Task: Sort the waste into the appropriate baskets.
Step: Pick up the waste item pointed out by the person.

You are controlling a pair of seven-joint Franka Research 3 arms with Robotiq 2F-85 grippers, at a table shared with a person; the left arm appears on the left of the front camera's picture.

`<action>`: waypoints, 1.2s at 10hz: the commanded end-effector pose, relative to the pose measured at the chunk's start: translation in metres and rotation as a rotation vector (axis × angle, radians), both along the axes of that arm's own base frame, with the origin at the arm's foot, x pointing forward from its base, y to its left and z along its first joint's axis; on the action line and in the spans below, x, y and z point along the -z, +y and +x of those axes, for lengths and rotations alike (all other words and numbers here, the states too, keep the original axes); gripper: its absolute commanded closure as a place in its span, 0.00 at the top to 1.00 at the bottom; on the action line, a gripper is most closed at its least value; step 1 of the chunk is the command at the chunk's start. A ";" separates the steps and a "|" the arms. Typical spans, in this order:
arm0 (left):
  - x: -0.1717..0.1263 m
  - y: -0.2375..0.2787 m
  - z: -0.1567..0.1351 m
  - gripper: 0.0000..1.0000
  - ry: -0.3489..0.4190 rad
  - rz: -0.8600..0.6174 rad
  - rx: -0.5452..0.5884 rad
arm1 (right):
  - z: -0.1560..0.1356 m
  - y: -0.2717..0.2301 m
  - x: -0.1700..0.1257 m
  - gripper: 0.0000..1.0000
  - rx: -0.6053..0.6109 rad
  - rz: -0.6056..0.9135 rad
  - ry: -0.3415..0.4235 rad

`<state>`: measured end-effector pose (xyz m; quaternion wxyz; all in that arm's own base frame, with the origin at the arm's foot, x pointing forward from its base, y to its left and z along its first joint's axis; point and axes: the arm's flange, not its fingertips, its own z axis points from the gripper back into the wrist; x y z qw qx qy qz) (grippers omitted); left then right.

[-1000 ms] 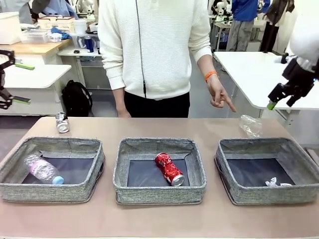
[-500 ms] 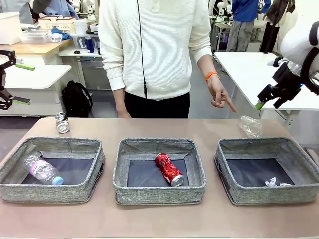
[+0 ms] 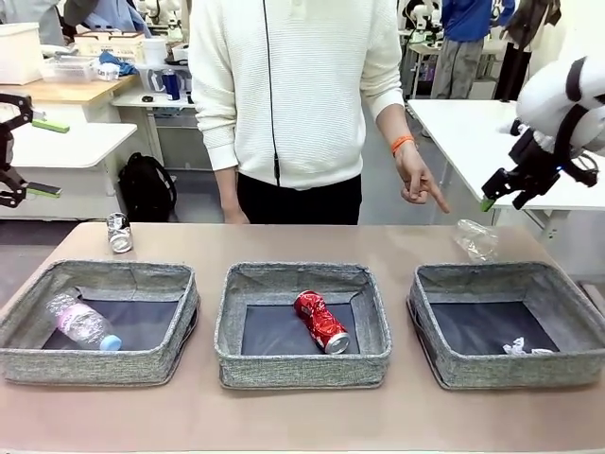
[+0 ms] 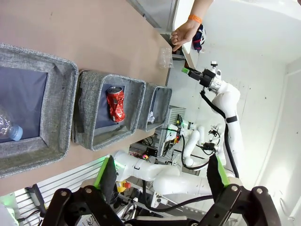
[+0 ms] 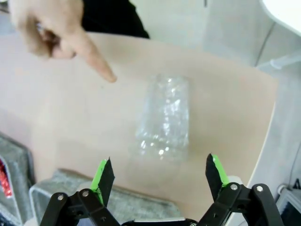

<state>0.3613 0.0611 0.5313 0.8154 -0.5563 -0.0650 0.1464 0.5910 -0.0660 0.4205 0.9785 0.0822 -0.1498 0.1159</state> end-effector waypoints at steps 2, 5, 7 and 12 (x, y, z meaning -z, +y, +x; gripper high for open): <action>-0.003 -0.001 0.000 1.00 -0.010 -0.022 0.003 | 0.030 -0.003 0.024 1.00 0.050 -0.003 -0.005; -0.003 -0.001 0.000 1.00 -0.010 -0.022 0.003 | 0.044 0.007 0.056 1.00 0.073 0.028 0.022; -0.003 -0.001 0.000 1.00 -0.010 -0.022 0.003 | 0.046 0.017 0.070 1.00 0.083 0.038 0.062; -0.003 -0.001 0.000 1.00 -0.010 -0.022 0.003 | 0.045 0.028 0.088 1.00 0.108 0.009 0.098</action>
